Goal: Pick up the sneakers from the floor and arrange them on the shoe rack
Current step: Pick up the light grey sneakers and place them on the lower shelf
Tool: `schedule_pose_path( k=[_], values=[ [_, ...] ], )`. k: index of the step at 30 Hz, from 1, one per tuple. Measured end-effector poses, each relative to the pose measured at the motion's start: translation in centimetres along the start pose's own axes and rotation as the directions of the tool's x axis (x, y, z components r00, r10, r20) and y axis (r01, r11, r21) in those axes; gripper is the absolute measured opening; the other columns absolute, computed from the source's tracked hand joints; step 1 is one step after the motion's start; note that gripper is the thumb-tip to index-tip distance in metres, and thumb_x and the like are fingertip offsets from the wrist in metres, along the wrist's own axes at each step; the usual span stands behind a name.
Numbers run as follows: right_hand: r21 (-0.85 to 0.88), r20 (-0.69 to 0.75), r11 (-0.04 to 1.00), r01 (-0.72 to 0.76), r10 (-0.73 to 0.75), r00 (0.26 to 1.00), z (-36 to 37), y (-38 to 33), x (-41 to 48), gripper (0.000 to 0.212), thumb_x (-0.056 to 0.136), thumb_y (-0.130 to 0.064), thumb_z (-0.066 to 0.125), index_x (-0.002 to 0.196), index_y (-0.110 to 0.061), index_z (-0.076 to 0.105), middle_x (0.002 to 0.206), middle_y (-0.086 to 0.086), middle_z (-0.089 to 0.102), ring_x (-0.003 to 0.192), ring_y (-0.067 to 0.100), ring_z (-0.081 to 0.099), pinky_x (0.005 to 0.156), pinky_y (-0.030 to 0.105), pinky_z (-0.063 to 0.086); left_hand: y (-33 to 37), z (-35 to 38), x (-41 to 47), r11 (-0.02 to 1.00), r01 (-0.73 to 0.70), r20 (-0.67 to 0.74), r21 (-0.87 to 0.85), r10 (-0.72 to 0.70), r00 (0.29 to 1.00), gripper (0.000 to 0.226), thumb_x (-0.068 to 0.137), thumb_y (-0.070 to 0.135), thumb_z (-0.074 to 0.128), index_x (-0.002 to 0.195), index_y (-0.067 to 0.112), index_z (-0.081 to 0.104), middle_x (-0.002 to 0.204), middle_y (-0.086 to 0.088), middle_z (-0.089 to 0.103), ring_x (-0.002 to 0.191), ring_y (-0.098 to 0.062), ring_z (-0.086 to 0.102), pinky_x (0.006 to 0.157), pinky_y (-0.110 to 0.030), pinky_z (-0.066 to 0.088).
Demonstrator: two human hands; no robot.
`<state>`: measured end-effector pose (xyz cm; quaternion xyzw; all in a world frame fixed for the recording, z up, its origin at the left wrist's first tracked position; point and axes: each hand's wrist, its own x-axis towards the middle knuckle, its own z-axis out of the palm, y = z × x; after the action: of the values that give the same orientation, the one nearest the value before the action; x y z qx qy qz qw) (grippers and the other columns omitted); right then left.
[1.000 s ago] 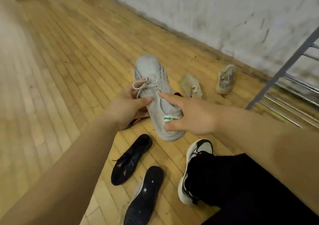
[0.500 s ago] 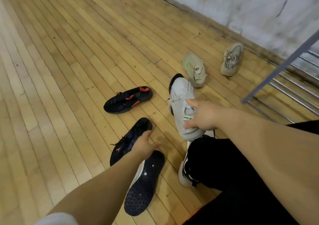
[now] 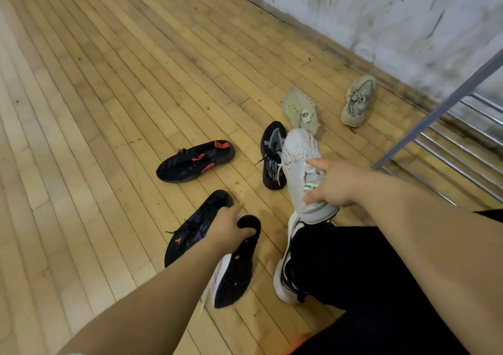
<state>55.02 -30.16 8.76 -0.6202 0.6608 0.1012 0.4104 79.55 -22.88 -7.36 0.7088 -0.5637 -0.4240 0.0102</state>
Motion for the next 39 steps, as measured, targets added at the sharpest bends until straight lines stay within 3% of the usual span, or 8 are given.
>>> schedule_pose_path(
  k=[4, 10, 16, 22, 27, 31, 33, 39],
  values=[
    [0.049, -0.092, 0.999, -0.021, 0.026, 0.995, -4.0, -0.4, -2.2, 0.101, 0.082, -0.035, 0.084, 0.162, -0.028, 0.023, 0.165, 0.002, 0.032, 0.145, 0.028, 0.039, 0.112, 0.034, 0.035, 7.4, -8.0, -2.5, 0.955, -0.265, -0.202, -0.135, 0.235, 0.951, 0.074, 0.086, 0.035, 0.080, 0.151, 0.034, 0.045, 0.146, 0.007, 0.055, 0.129, -0.011, 0.052, 0.102, -0.027, 0.043],
    [0.142, -0.393, 0.976, 0.163, -0.096, 0.915, -13.0, 1.0, -12.8, 0.094, 0.076, -0.041, 0.087, 0.155, -0.042, 0.037, 0.156, -0.002, 0.045, 0.135, 0.016, 0.049, 0.094, 0.022, 0.035, 21.2, -18.3, -8.8, 0.714, -0.693, -0.439, -0.100, 0.593, 0.675, 0.060, 0.087, 0.028, 0.080, 0.141, 0.038, 0.056, 0.132, 0.022, 0.059, 0.119, 0.004, 0.054, 0.101, -0.013, 0.041],
    [0.063, -0.643, 0.975, 0.212, -0.123, 0.756, -18.2, 11.1, -28.1, 0.093, 0.072, -0.043, 0.087, 0.148, -0.060, 0.035, 0.141, -0.025, 0.047, 0.121, -0.006, 0.046, 0.087, 0.003, 0.034, 37.4, -18.9, -16.6, 0.382, -0.911, -0.182, 0.158, 0.918, 0.353, 0.057, 0.085, 0.029, 0.081, 0.135, 0.046, 0.059, 0.128, 0.026, 0.058, 0.115, 0.006, 0.054, 0.099, -0.011, 0.041],
    [0.133, -0.466, 0.989, 0.065, 0.005, 0.885, -14.6, 24.4, -36.4, 0.088, 0.070, -0.065, 0.081, 0.142, -0.071, 0.031, 0.144, -0.043, 0.032, 0.105, -0.032, 0.046, 0.085, 0.006, 0.040, 45.7, -10.9, -19.8, 0.118, -0.962, 0.164, 0.248, 0.973, 0.162, 0.053, 0.084, 0.034, 0.082, 0.133, 0.038, 0.061, 0.127, 0.022, 0.059, 0.116, 0.003, 0.054, 0.098, -0.013, 0.040],
    [0.323, -0.080, 0.937, -0.133, 0.167, 0.983, -8.3, 34.2, -35.2, 0.085, 0.066, -0.071, 0.083, 0.134, -0.079, 0.033, 0.156, -0.027, 0.037, 0.136, 0.013, 0.051, 0.111, 0.044, 0.045, 47.2, -2.4, -17.8, 0.050, -0.968, 0.415, 0.247, 0.897, 0.152, 0.055, 0.084, 0.038, 0.082, 0.132, 0.042, 0.056, 0.115, 0.029, 0.054, 0.105, 0.005, 0.051, 0.087, -0.005, 0.039],
    [0.337, 0.119, 0.885, -0.321, 0.298, 0.947, -3.6, 40.7, -31.9, 0.082, 0.073, -0.059, 0.083, 0.140, -0.066, 0.037, 0.139, 0.003, 0.061, 0.098, 0.011, 0.066, 0.085, 0.026, 0.056, 47.2, 4.0, -15.5, 0.066, -0.966, 0.558, 0.250, 0.806, 0.199, 0.059, 0.088, 0.039, 0.079, 0.140, 0.041, 0.051, 0.125, 0.019, 0.051, 0.115, -0.006, 0.052, 0.091, -0.019, 0.040],
    [0.395, 0.204, 0.831, -0.391, 0.336, 0.920, -1.4, 43.8, -29.8, 0.086, 0.072, -0.056, 0.085, 0.143, -0.063, 0.037, 0.141, 0.002, 0.055, 0.102, 0.014, 0.065, 0.086, 0.030, 0.057, 47.0, 7.3, -14.0, 0.055, -0.963, 0.601, 0.265, 0.771, 0.209, 0.062, 0.090, 0.040, 0.076, 0.145, 0.038, 0.047, 0.132, 0.015, 0.050, 0.121, -0.008, 0.049, 0.093, -0.020, 0.037],
    [0.652, 0.022, 0.703, -0.284, 0.357, 0.934, 5.5, 49.9, -21.0, 0.090, 0.087, -0.043, 0.079, 0.158, -0.043, 0.024, 0.159, -0.009, 0.030, 0.138, 0.019, 0.042, 0.101, 0.032, 0.042, 45.2, 14.5, -8.1, 0.104, -0.945, 0.630, 0.311, 0.722, 0.287, 0.063, 0.091, 0.044, 0.073, 0.147, 0.041, 0.044, 0.141, 0.013, 0.050, 0.124, -0.013, 0.052, 0.090, -0.026, 0.038]
  ],
)
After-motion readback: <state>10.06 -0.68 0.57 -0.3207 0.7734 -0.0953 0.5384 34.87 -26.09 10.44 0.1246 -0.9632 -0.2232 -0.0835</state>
